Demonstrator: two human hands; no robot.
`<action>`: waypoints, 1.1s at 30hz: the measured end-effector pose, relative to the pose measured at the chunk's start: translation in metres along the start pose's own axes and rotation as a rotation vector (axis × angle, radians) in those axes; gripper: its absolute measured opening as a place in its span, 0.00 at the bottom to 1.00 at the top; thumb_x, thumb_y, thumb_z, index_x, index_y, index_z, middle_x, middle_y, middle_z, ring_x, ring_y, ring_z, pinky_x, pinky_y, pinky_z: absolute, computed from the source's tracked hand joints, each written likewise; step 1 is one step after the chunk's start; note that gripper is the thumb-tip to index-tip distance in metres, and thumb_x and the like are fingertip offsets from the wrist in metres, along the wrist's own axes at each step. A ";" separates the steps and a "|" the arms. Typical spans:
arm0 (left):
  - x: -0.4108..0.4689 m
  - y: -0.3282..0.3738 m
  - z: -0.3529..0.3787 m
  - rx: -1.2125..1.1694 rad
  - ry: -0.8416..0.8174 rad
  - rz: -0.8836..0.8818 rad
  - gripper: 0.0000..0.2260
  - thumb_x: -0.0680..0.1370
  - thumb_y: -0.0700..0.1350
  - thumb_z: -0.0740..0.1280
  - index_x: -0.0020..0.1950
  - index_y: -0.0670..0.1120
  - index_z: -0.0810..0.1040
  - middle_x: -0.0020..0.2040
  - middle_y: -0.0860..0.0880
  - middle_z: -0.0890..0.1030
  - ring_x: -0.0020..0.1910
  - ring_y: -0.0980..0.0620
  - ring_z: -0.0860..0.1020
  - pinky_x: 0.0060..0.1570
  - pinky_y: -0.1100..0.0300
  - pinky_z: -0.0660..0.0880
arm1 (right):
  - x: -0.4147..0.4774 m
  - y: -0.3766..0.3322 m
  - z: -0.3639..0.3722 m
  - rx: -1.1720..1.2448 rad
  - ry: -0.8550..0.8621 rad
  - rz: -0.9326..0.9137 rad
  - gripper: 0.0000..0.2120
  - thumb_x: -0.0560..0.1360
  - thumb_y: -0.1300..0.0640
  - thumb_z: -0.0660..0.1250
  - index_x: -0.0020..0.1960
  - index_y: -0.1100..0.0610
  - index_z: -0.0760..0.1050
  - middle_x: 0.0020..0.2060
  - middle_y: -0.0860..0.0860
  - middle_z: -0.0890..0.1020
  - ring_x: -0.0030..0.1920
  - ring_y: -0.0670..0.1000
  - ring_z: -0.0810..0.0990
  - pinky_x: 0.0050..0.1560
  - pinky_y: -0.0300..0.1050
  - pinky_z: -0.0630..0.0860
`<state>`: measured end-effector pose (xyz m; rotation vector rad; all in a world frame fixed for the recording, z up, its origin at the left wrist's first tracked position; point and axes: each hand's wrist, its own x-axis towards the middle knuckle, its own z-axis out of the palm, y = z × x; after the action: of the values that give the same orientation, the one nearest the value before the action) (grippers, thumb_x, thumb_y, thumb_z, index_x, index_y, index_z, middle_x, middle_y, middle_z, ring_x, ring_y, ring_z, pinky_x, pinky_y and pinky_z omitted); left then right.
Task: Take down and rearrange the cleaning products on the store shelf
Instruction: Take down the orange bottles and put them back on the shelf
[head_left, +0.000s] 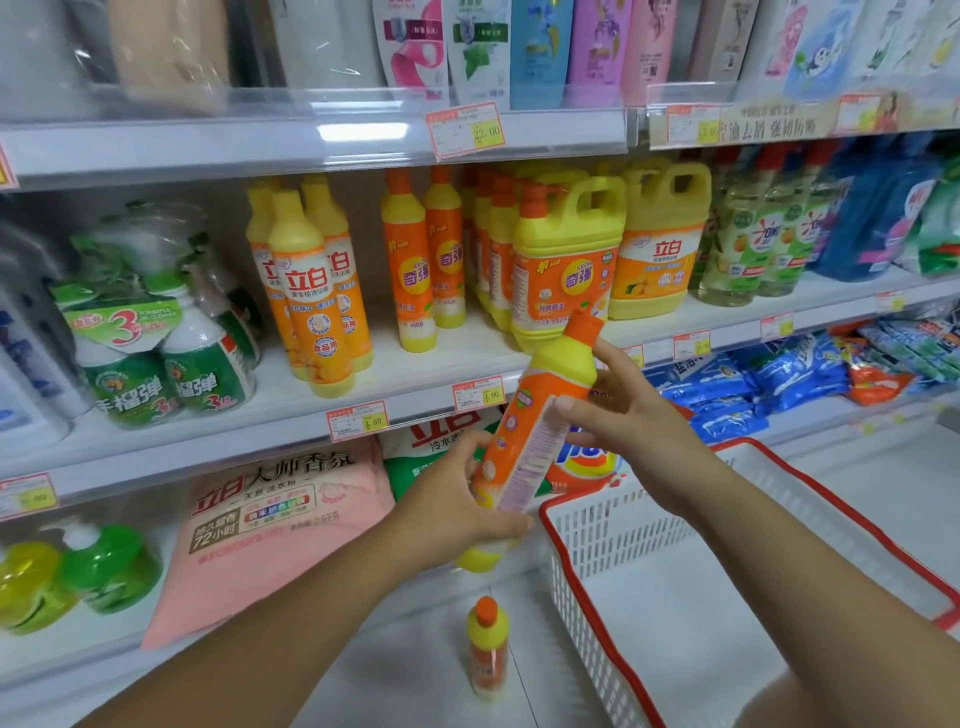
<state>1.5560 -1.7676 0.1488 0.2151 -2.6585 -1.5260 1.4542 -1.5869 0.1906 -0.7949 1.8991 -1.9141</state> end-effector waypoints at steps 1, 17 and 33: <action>0.000 0.002 0.002 0.083 0.069 0.016 0.30 0.64 0.52 0.82 0.58 0.61 0.67 0.55 0.59 0.78 0.49 0.60 0.80 0.52 0.59 0.80 | -0.001 0.000 0.003 -0.023 0.025 -0.001 0.31 0.65 0.45 0.79 0.65 0.36 0.70 0.56 0.48 0.82 0.56 0.50 0.83 0.53 0.54 0.83; -0.002 0.000 -0.011 -0.239 -0.121 0.004 0.26 0.70 0.38 0.78 0.59 0.62 0.75 0.56 0.56 0.84 0.54 0.56 0.83 0.56 0.57 0.79 | -0.001 0.001 0.002 0.187 -0.079 0.022 0.30 0.70 0.52 0.74 0.70 0.49 0.71 0.60 0.53 0.82 0.61 0.57 0.82 0.58 0.58 0.79; -0.016 0.003 -0.018 -0.067 -0.116 -0.004 0.31 0.68 0.38 0.79 0.63 0.58 0.70 0.50 0.63 0.76 0.42 0.78 0.76 0.38 0.78 0.71 | 0.004 -0.007 -0.011 0.397 0.009 0.149 0.14 0.74 0.51 0.64 0.54 0.57 0.80 0.49 0.57 0.86 0.50 0.55 0.86 0.47 0.53 0.84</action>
<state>1.5743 -1.7786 0.1608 0.1324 -2.6886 -1.6746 1.4455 -1.5800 0.1985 -0.5085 1.4627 -2.1020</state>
